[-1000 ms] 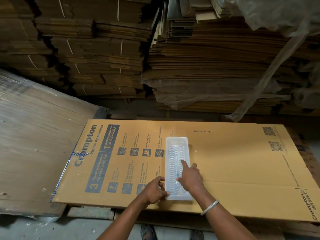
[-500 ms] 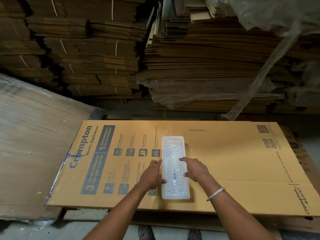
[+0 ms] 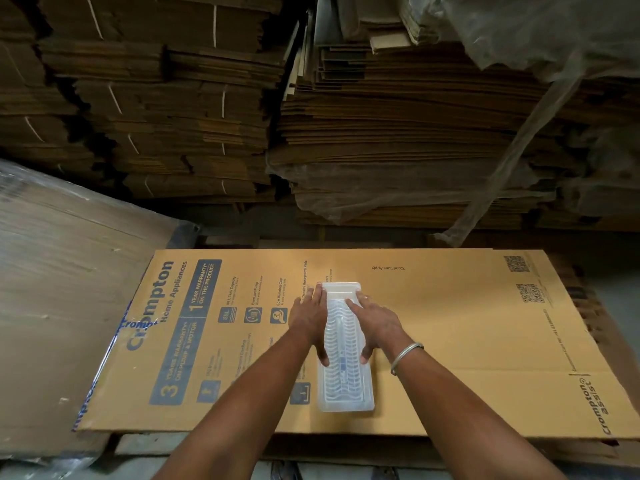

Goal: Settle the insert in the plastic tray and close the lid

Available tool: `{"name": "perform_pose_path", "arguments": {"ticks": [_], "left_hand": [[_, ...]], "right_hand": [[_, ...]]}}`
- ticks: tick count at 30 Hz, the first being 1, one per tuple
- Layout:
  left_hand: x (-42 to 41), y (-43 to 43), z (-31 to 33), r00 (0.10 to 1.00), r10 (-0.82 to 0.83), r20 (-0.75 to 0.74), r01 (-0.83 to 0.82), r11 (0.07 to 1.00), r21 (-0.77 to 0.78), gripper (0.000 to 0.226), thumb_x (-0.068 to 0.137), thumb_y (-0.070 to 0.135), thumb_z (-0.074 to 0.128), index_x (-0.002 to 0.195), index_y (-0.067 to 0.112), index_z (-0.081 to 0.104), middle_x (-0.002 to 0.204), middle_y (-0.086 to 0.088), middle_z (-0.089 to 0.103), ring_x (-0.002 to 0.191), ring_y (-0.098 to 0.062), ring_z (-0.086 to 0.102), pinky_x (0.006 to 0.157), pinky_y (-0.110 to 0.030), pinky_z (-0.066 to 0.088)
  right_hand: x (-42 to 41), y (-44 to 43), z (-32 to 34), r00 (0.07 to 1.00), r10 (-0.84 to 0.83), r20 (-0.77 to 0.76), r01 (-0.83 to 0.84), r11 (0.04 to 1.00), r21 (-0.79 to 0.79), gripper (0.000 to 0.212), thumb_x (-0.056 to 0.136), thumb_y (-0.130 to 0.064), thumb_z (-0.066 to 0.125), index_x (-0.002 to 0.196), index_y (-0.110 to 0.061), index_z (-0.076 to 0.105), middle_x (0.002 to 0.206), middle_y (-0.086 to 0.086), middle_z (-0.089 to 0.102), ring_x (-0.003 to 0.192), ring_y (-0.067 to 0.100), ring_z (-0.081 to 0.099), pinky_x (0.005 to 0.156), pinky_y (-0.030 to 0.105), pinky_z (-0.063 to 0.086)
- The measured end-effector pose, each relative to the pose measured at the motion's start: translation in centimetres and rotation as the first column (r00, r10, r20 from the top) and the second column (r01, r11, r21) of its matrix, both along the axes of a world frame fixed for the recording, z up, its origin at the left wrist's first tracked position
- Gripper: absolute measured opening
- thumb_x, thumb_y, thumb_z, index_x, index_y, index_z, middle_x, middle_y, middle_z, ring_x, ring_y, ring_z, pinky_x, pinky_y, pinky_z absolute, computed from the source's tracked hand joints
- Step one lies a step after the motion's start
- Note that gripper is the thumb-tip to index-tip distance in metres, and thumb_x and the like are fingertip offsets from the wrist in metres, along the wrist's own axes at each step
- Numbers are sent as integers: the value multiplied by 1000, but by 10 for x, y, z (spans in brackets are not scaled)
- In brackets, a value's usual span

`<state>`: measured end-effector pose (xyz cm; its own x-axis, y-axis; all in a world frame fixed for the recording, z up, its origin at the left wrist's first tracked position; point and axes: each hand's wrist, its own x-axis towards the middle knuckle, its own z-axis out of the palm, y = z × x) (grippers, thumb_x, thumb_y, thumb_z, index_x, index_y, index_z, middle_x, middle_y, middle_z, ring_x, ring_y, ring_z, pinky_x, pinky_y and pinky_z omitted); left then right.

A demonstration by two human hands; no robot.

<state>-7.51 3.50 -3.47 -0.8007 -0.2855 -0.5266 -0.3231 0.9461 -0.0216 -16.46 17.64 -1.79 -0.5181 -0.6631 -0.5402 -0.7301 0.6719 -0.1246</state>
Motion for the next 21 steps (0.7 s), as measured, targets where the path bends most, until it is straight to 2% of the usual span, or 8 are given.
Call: {"name": "perform_pose_path", "arguments": {"ticks": [5, 9, 18, 21], "left_hand": [[-4, -3, -3, 1000, 5, 8, -5, 1000, 11, 163, 47, 61, 94, 160, 8, -11, 170, -15, -12, 158, -35, -4, 126, -57, 14], [-7, -5, -3, 1000, 11, 5, -11, 1000, 16, 163, 47, 60, 94, 160, 7, -10, 170, -15, -13, 158, -34, -3, 126, -57, 14], [-2, -14, -6, 998, -42, -41, 44, 998, 45, 162, 45, 69, 90, 161, 13, -9, 170, -14, -12, 158, -35, -1, 126, -56, 16], [-3, -18, 1, 994, -19, -111, 26, 998, 58, 146, 60, 75, 79, 161, 9, -4, 171, -14, -3, 159, -32, 4, 127, -51, 17]], "right_hand": [[-4, 0, -3, 1000, 8, 23, -7, 1000, -17, 142, 53, -28, 100, 159, -31, 5, 170, 2, -3, 154, 28, 15, 115, 51, 37], [-7, -1, -2, 1000, 19, 18, -18, 999, -35, 138, 55, -28, 99, 159, -30, 7, 170, 3, -1, 153, 29, 21, 115, 50, 38], [-10, 1, -9, 999, 42, -3, -43, 998, -54, 135, 58, -34, 96, 159, -29, 6, 169, 7, 4, 155, 29, 5, 124, 52, 18], [-13, -2, -9, 1000, -4, 22, 6, 993, -121, 122, 71, -56, 82, 160, -24, 5, 170, 6, 2, 156, 27, 0, 125, 54, 8]]}}
